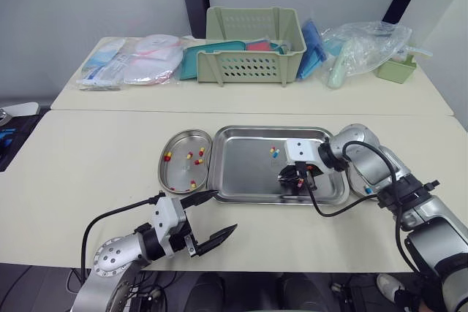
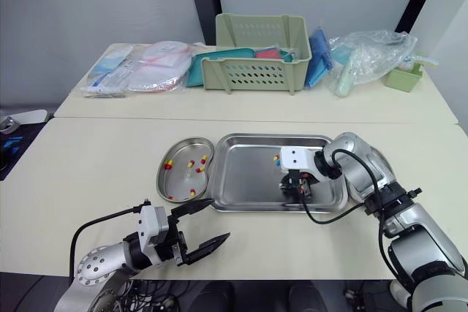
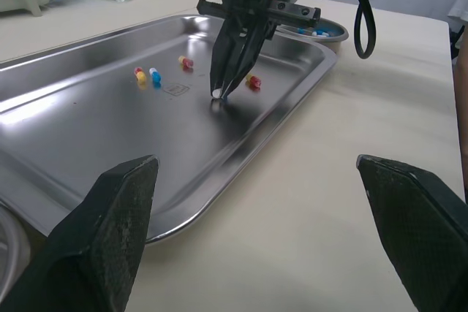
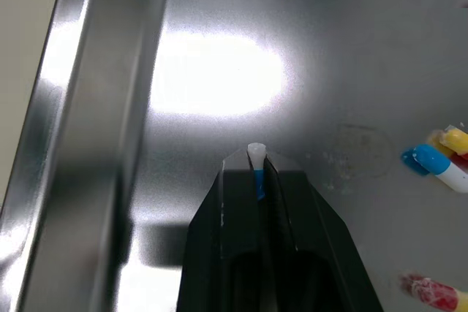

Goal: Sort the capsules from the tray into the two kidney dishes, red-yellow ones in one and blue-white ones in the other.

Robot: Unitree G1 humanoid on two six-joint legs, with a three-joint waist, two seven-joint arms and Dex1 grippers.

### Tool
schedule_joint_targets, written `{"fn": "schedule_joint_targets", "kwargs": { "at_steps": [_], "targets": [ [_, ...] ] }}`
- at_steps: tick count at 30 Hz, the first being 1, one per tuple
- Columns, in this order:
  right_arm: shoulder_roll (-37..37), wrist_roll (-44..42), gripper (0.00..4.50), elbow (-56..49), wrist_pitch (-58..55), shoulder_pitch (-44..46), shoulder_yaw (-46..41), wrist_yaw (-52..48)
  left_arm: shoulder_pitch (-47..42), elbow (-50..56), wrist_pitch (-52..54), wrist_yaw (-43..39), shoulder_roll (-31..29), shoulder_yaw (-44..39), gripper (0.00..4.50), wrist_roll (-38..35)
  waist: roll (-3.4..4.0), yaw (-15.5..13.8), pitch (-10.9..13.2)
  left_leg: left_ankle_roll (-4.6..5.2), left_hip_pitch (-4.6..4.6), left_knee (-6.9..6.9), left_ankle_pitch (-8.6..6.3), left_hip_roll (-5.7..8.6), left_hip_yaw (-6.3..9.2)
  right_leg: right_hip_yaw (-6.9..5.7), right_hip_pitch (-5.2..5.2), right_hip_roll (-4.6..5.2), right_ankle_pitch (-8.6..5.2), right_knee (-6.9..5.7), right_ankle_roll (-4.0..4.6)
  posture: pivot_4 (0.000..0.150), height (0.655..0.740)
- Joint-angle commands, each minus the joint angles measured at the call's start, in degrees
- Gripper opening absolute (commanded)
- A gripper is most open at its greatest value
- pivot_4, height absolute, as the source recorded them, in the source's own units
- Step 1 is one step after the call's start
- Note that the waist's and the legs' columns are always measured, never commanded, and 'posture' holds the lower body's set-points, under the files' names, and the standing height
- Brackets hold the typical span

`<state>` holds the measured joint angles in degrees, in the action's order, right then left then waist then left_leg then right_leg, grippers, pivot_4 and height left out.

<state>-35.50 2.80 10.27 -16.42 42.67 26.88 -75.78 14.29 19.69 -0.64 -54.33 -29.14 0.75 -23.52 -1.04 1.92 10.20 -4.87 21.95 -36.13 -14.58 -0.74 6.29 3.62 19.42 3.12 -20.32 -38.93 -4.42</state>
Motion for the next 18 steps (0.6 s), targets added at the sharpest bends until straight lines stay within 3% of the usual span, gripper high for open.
{"fn": "schedule_joint_targets", "kwargs": {
  "at_steps": [1,10,13,18],
  "targets": [
    [-2.56,-4.03,0.04,-10.99,-4.38,-2.62,-6.14,1.04,-0.5,0.88,-2.2,-0.98,0.27,-0.1,4.5,-1.15,0.01,-0.11,0.01,0.0,0.04,0.0,0.0,0.0,-0.01,0.0,0.03,0.0,0.0,0.0,0.0,0.15,0.74],
    [-10.7,-17.53,0.04,-43.71,-29.84,-24.17,-31.05,10.86,-1.29,-2.1,-6.06,-6.72,0.66,-0.18,4.5,-4.67,0.01,-0.54,0.01,0.0,0.2,0.0,0.0,0.02,0.05,-0.05,0.12,0.01,0.0,0.02,0.0,0.15,0.74],
    [-11.68,-20.5,0.04,-49.5,-36.55,-33.11,-44.1,14.3,-2.04,-3.94,-6.5,-8.81,0.31,0.11,4.5,-5.19,0.0,-0.47,0.01,0.0,0.22,-0.02,0.0,0.04,0.01,-0.02,0.12,0.01,0.0,0.01,0.0,0.15,0.74],
    [-11.68,-22.4,0.04,-52.71,-39.32,-44.51,-57.34,16.97,-4.43,-6.58,-6.81,-10.41,0.71,0.29,4.5,-5.31,0.01,-0.21,0.0,0.01,0.09,0.01,0.0,0.02,0.0,-0.02,0.03,-0.02,0.0,-0.01,0.0,0.15,0.74]
  ]
}}
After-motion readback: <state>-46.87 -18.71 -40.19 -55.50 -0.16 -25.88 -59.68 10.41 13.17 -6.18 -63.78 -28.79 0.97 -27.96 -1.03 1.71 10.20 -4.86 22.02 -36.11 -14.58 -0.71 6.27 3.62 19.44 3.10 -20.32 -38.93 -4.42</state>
